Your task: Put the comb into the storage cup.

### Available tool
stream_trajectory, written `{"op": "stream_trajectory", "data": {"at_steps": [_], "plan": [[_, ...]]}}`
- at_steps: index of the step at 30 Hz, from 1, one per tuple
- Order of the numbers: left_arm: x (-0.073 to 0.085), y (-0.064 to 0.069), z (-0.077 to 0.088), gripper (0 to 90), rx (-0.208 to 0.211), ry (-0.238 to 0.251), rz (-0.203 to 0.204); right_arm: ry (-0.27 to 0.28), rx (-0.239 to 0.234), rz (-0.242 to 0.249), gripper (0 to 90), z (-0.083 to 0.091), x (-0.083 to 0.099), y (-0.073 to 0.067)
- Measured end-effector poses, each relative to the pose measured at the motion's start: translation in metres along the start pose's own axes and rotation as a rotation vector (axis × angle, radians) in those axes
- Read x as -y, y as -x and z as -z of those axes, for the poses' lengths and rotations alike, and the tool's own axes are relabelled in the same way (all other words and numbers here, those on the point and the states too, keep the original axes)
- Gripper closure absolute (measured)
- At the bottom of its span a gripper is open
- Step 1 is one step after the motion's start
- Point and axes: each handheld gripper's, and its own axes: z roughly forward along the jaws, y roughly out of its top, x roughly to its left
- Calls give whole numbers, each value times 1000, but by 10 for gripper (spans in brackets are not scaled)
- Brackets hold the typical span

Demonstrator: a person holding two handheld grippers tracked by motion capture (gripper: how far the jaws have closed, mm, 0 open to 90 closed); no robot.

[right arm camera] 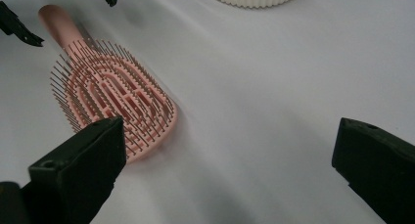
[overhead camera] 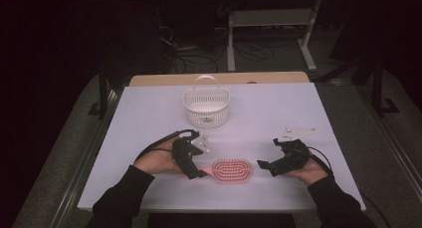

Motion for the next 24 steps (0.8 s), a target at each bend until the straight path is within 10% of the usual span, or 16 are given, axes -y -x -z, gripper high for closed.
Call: {"op": "stream_trajectory", "data": {"at_steps": [24], "plan": [[-14, 5, -20, 459, 50, -151, -74, 3, 0, -3, 0, 1, 0, 1]]}}
